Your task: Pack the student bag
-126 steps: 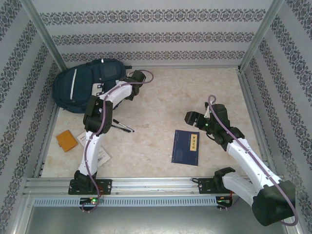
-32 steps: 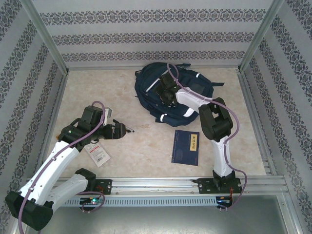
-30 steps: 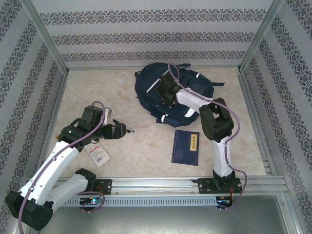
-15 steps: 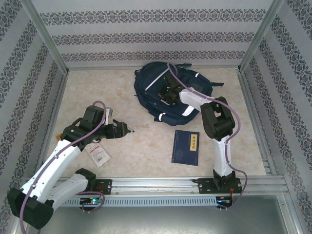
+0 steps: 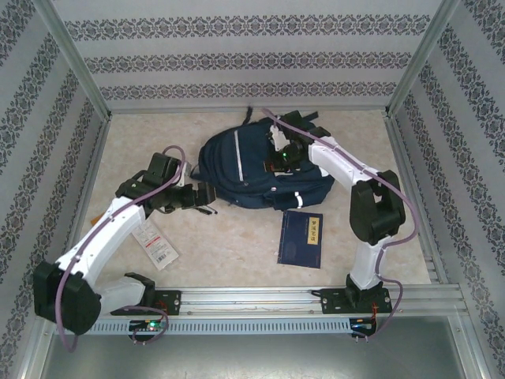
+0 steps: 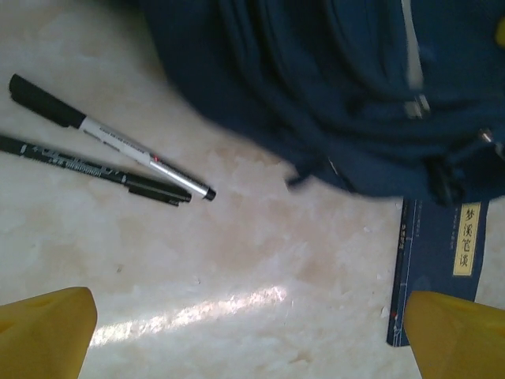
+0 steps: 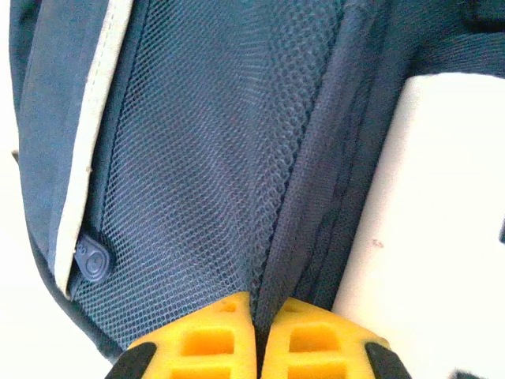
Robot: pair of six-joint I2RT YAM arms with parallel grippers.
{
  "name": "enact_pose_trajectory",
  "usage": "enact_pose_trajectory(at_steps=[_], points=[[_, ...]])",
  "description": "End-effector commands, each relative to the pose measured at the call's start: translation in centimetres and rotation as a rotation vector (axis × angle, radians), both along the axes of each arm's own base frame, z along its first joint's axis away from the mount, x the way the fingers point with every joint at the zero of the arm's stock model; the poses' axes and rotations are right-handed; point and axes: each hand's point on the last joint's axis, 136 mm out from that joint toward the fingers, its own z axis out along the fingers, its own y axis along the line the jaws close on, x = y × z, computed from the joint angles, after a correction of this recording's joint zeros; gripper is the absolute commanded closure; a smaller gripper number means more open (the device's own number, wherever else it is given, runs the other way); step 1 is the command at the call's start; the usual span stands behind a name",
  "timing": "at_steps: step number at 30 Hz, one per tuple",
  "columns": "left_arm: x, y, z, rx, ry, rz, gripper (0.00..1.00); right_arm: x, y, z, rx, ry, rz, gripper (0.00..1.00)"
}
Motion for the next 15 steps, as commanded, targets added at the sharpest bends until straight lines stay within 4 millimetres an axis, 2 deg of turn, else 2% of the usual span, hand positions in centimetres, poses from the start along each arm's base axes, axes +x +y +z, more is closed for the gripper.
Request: enact_pose_trajectory(at_steps=[1, 2, 4, 8, 12, 15], points=[[2.9, -0.5, 0.8, -0.071, -0.039, 0.032, 0.00, 0.5, -1.9, 4.1, -0.132, -0.210, 0.104, 1.00], [3.6, -0.5, 0.7, -0.071, -0.046, 0.035, 0.00, 1.1, -2.9, 3.9, -0.169, -0.215, 0.069, 1.00], [4.8, -0.6, 0.1, -0.055, -0.050, 0.032, 0.00, 2.1, -4.7, 3.5, -0.215, -0.197, -0.029, 0.80], [6.3, -0.5, -1.4, -0.011, -0.030, 0.025, 0.00, 2.1, -6.9, 3.2, -0.271, -0.133, -0.204, 0.61], [7.0, -0.6, -2.7, 0.008, -0.007, 0.009, 0.00, -0.8, -8.5, 3.3, -0.263, -0.062, -0.376, 0.54], [7.7, -0.7, -3.1, 0.016, 0.001, -0.007, 0.00, -4.3, -9.7, 2.2, -0.206, 0.014, -0.518, 0.50]])
